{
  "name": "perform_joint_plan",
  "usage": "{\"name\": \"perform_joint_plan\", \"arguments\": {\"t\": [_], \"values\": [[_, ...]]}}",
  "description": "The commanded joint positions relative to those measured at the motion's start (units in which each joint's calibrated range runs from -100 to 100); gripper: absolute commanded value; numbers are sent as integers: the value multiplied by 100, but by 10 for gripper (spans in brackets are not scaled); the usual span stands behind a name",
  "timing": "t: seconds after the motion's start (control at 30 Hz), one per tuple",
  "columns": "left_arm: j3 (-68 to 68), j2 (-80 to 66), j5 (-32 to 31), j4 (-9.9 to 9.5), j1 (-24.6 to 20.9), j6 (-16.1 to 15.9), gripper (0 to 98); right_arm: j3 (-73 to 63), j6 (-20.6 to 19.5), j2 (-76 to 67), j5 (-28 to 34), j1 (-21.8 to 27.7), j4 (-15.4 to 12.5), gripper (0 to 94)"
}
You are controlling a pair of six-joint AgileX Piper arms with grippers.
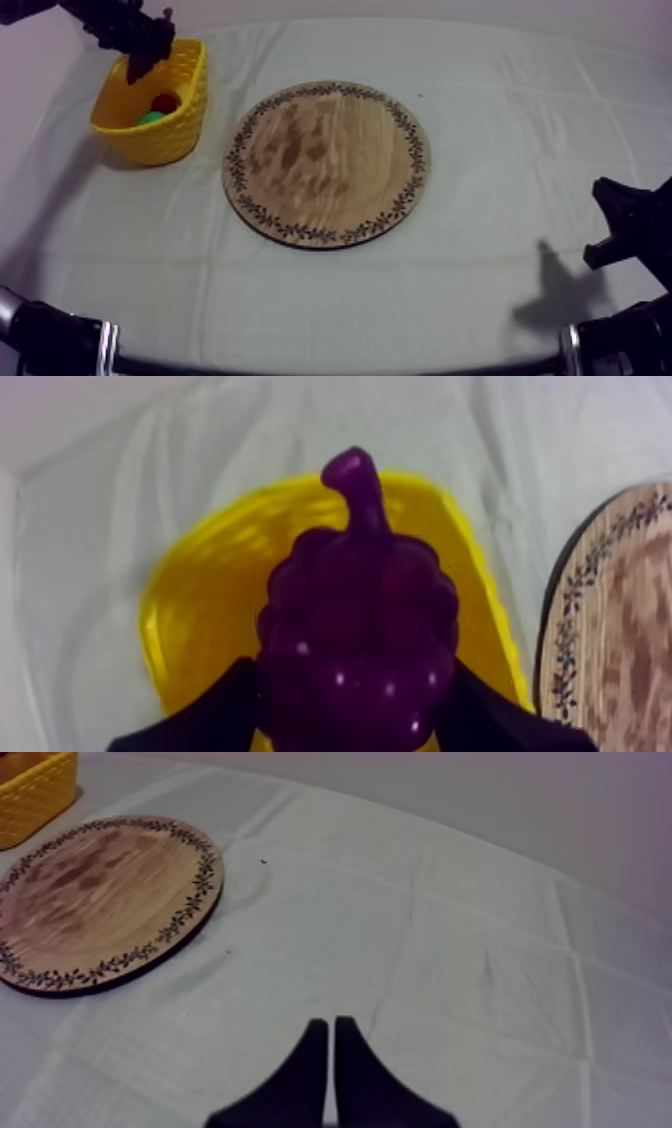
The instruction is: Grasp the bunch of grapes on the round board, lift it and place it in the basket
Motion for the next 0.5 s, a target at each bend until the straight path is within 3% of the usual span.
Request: {"name": "perform_joint_plan", "arguments": {"t": [0.0, 0.27, 0.47], "values": [[19, 31, 7, -9, -8, 14, 399, -3, 3, -1, 0, 2, 1, 4], [15, 176, 11, -36, -54, 64, 436, -3, 3, -1, 0, 2, 1, 4], [-98, 225, 11, -40, -87, 80, 852, -3, 3, -1, 0, 2, 1, 4]]}}
